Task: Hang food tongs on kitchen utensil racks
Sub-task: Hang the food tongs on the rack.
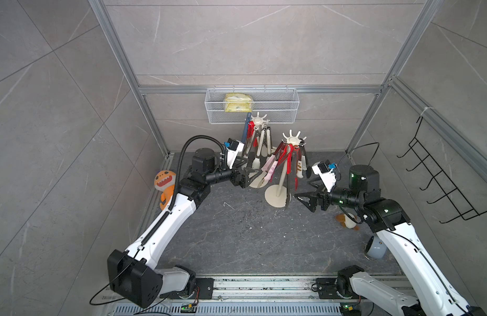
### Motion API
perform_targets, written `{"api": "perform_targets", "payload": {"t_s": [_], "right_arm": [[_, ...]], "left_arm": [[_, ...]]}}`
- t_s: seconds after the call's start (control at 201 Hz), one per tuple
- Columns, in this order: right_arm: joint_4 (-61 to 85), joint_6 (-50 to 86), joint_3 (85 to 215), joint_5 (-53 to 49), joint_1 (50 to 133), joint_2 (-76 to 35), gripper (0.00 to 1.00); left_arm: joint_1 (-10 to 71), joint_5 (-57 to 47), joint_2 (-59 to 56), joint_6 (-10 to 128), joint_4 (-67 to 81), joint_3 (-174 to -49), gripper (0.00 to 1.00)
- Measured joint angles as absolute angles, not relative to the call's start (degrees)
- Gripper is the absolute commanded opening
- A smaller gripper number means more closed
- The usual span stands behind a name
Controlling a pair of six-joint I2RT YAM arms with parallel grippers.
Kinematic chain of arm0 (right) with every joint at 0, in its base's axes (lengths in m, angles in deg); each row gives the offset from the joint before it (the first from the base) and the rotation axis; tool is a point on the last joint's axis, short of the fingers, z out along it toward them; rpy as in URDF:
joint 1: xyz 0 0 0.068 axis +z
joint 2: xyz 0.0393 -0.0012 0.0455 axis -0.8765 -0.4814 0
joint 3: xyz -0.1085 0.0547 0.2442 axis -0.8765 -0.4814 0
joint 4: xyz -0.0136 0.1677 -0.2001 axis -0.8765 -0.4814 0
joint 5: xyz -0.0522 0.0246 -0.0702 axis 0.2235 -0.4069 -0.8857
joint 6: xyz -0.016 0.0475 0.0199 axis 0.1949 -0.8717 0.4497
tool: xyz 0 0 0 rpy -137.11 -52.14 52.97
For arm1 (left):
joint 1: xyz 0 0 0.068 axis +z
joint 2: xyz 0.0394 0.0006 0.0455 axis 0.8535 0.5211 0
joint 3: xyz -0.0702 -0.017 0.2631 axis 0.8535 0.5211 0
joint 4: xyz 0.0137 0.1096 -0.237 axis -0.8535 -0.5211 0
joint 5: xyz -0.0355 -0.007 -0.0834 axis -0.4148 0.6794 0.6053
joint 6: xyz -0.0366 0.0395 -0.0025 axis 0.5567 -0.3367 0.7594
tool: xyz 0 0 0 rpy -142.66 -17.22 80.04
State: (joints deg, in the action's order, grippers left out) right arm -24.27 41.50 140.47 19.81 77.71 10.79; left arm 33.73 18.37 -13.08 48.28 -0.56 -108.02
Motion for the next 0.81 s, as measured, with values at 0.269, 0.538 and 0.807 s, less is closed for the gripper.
{"api": "perform_targets", "payload": {"t_s": [0.269, 0.538, 0.807], "right_arm": [[-22.46, 41.48, 137.48, 14.67, 77.71, 10.81, 1.0], [-19.11, 41.31, 132.52, 5.82, 76.9, 11.78, 1.0], [-8.77, 39.32, 123.82, -1.52, 69.1, 16.17, 1.0]], "left_arm": [[33.73, 5.19, -24.54, 48.24, -0.69, -97.2, 1.0], [33.73, -5.6, -33.61, 47.86, -2.54, -89.68, 1.0], [33.73, -14.76, -42.09, 46.82, -4.97, -82.34, 1.0]]}}
